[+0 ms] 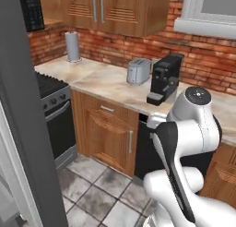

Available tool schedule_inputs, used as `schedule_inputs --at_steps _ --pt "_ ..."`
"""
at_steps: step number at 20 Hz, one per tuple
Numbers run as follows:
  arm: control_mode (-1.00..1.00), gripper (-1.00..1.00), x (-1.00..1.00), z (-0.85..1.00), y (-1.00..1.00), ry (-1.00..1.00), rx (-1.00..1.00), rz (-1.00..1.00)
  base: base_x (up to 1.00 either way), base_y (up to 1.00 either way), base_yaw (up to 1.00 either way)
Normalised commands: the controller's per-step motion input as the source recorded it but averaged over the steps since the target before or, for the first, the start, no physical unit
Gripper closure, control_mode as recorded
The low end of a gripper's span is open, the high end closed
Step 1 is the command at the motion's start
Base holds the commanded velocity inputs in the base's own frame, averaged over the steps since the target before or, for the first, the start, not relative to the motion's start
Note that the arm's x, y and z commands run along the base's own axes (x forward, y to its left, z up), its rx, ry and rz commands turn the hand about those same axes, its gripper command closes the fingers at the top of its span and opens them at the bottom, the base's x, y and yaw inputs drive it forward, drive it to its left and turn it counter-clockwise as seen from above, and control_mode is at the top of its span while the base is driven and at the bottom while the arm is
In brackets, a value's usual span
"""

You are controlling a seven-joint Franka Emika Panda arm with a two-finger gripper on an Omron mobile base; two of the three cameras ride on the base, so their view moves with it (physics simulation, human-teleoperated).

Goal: Transport the steak from the fridge to the microwave and turn on the microwave.

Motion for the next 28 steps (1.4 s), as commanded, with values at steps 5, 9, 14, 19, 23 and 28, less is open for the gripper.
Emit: schedule_inputs --at_steps 5,9,14,19,23,28 --pt "1.00 1.00 0.00 0.00 0.00 0.00 0.00 0.00 1.00 -0.88 0.02" --pt "1.00 1.00 0.00 0.00 0.00 0.00 0.00 0.00 1.00 -0.76 0.13" --pt "1.00 1.00 0.00 0.00 0.00 0.00 0.00 0.00 1.00 -0.50 0.04" --pt "1.00 1.00 0.00 0.00 0.00 0.00 0.00 0.00 1.00 0.08 0.29" --pt "1.00 1.00 0.00 0.00 0.00 0.00 0.00 0.00 0.86 0.18 0.51" --pt "1.00 1.00 0.00 0.00 0.00 0.00 0.00 0.00 0.78 0.04 0.58"
